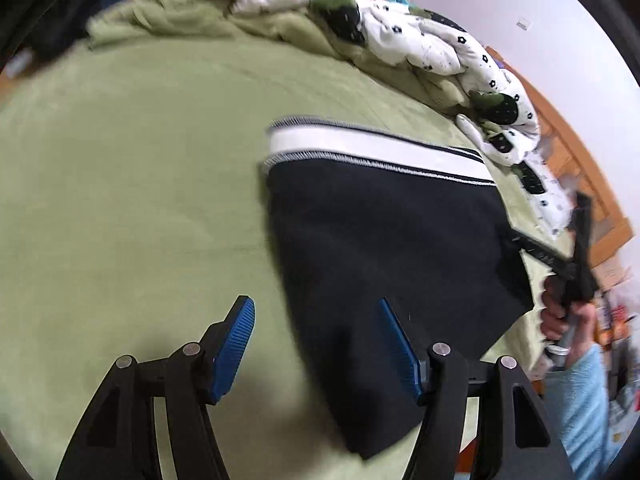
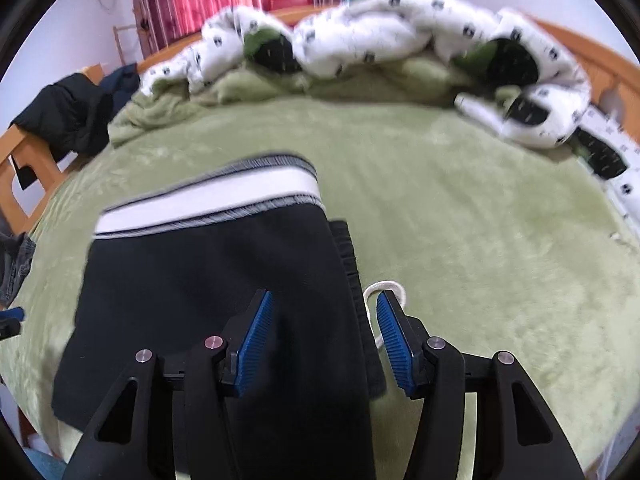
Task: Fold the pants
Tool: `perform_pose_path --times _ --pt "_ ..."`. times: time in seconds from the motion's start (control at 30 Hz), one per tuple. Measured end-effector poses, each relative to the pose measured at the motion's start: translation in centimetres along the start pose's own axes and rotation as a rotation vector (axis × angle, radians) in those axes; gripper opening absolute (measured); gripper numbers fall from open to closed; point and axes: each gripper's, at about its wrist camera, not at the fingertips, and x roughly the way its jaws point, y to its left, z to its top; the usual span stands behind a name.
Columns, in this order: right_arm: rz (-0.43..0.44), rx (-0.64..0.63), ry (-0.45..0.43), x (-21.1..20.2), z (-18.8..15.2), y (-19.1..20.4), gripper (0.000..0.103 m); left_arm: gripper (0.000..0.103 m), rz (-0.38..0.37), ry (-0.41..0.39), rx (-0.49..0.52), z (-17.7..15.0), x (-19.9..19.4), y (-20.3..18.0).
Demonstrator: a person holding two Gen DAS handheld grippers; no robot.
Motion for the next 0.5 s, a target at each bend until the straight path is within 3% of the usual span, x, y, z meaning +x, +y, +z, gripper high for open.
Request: perform_pose_path --times 0.07,0.17,0.23,0.33,0.43,0.5 --pt "0.019 -0.011 0.038 2.3 0.1 -0.5 0.056 0.062 -0.057 0.035 -0.039 0.6 2.9 1.1" --pt "0.117 0.035 0.018 4.0 0.1 -2.1 0.059 0.060 -0.118 0.077 -0.098 0.6 6.8 2.6" --pt "0.148 0.061 0.031 5.1 0.2 -2.8 0.059 0.060 -0.172 0.037 -0.118 0.5 7.9 3.2" --pt "0.175 0.066 0.028 6.5 0.4 -3.0 0.059 0.057 -0.191 0.006 -0.116 1.0 8.6 2.8" --pt "0.193 0.066 0.037 7.0 0.5 -3.0 0.059 0.039 -0.201 0.012 -0.155 1.9 9.6 2.3" --pt "0.216 0.087 0.057 7.2 0.6 -3.2 0.059 0.019 -0.207 -0.001 -0.177 2.2 9.2 2.3"
